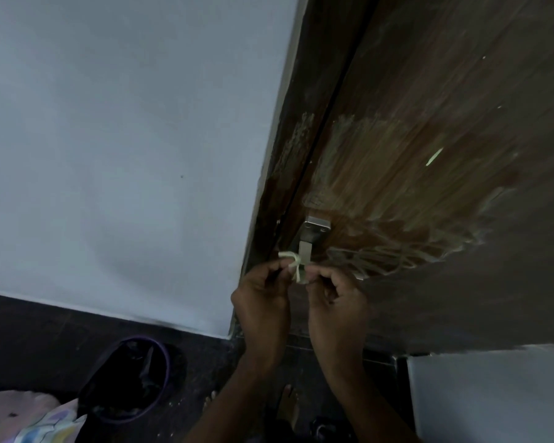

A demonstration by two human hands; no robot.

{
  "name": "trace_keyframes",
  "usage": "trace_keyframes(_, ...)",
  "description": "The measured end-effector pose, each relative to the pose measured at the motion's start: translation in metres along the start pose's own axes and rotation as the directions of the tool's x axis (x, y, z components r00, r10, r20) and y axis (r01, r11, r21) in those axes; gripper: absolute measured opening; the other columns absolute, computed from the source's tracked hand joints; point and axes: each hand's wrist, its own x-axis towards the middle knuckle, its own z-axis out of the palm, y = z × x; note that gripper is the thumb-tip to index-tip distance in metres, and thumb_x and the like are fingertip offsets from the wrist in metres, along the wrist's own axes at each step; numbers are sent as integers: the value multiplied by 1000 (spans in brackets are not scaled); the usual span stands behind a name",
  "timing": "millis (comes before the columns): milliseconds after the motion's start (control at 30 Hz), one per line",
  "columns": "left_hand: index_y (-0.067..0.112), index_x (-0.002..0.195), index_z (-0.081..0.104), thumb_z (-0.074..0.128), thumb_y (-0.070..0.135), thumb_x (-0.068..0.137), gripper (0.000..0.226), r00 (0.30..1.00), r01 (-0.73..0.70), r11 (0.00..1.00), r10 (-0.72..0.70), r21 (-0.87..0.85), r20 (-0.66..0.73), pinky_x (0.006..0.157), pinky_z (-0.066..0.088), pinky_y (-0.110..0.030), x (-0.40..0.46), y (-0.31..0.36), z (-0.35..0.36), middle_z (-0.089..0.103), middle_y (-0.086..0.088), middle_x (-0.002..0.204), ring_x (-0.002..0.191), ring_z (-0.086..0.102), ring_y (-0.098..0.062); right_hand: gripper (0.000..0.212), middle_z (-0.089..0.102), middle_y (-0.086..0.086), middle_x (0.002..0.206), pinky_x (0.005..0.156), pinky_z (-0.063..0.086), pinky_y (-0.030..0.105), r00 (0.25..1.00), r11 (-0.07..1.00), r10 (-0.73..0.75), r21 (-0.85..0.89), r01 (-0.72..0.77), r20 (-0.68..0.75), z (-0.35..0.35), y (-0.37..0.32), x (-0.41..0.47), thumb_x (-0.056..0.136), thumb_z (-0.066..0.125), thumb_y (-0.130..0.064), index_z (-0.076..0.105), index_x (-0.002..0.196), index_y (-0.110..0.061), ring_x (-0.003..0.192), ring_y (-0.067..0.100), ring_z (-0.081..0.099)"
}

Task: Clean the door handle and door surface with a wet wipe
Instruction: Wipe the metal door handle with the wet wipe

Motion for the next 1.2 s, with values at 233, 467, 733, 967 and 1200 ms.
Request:
trace_keyframes(233, 31, 94, 79, 78, 14, 84, 19, 999, 49, 999, -49, -15, 19, 73, 46, -2, -3, 9, -2, 75, 23, 84, 83, 69, 9, 30, 66, -1, 112, 88, 43, 1, 980, 966, -197, -167, 197, 16, 4, 6, 4, 88, 66, 1, 71, 115, -13, 103, -3, 60)
trace_keyframes(467, 32, 102, 78, 70, 24, 92, 15, 978, 167, 977, -147, -133, 150, 72, 59, -24, 6, 22, -7, 77, 15, 90, 86, 74, -3, 37, 57, 5, 128, 103, 43, 17, 927, 874, -349, -308, 376, 140, 13, 14, 8, 92, 65, -6, 63, 126, -21, 120, 3, 51)
trace_keyframes(733, 29, 104, 77, 65, 5, 93, 29, 995, -62, 993, 53, 99, 85, 87, 43, -6, -4, 23, -13, 66, 10, 110, 104, 58, 7, 23, 70, 6, 99, 89, 43, 15, 935, 848, -323, -395, 354, 145, -12, 19, 22, 91, 58, -17, 76, 104, -9, 94, 19, 67)
trace_keyframes(967, 15, 119, 72, 64, 0, 92, 32, 988, -155, 972, 152, 175, 27, 94, 41, -7, -5, 31, -8, 68, 5, 115, 106, 60, -1, 8, 71, 12, 89, 79, 51, 33, 960, 872, -256, -403, 279, 110, 6, -3, 43, 86, 72, -7, 77, 92, -6, 86, 27, 66)
trace_keyframes(1200, 13, 116, 75, 66, 0, 92, 29, 989, -147, 968, 146, 203, 19, 93, 38, -2, -3, 30, -15, 71, 2, 111, 104, 61, 1, 13, 70, 11, 100, 87, 45, 26, 943, 820, -208, -479, 313, 259, -10, 7, 18, 90, 68, -10, 75, 101, -8, 98, 26, 64)
